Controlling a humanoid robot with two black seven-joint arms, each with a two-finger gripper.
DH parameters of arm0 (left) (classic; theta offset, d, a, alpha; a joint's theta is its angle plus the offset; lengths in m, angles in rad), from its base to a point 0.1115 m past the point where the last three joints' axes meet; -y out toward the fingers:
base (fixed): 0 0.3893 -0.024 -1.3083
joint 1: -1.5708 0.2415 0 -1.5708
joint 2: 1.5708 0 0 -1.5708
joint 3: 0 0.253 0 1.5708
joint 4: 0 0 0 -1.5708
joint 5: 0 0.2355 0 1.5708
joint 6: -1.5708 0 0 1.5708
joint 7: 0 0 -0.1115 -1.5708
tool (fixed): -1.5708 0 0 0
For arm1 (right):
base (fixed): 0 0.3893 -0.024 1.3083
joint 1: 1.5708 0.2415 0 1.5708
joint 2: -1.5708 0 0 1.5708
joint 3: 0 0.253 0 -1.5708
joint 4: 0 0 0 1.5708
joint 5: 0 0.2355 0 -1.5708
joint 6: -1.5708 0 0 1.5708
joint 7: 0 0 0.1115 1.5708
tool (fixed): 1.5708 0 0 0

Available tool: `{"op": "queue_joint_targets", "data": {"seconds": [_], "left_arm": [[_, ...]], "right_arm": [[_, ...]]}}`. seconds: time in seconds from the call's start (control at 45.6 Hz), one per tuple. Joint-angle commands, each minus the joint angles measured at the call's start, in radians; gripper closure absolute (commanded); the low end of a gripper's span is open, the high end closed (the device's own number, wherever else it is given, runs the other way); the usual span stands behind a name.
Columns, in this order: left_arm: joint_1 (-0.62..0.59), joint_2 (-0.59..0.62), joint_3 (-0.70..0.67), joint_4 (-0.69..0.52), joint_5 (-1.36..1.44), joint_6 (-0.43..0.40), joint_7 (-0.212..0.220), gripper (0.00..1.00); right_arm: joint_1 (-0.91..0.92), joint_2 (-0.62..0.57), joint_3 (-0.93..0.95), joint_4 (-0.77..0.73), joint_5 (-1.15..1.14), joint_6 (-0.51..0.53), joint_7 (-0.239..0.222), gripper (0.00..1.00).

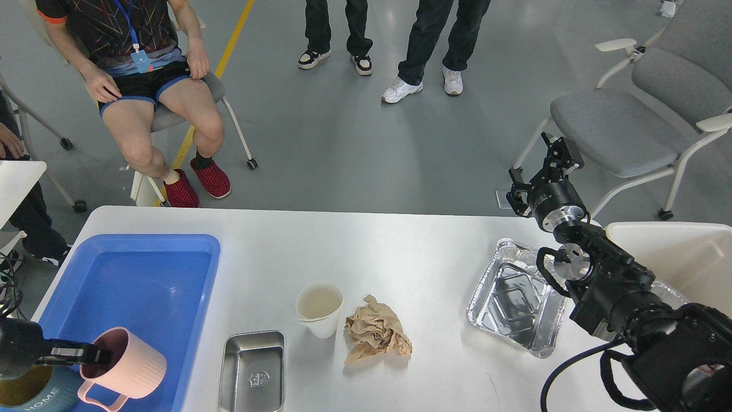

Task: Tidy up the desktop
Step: 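Lift the pink mug and lower it into the blue basin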

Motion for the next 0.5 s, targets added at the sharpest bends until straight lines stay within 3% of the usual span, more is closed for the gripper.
{"op": "queue_joint_targets", "data": {"seconds": [0.0,0.219,0.483], "left_arm": [[0.002,-0.016,-0.002,0.000,0.001,0.006,0.025,0.99],[0.000,-0.019,0.000,0.000,-0.001,0.006,0.032,0.96],[0.003,-0.020,-0.003,-0.001,-0.002,0.000,0.022,0.64]], "right_arm": [[0.000,0.003,0.000,0.000,-0.001,0.000,0.000,0.00],[0.000,0.003,0.000,0.000,0.000,0.000,0.000,0.00],[0.000,0.003,0.000,0.000,0.000,0.000,0.000,0.00]]}}
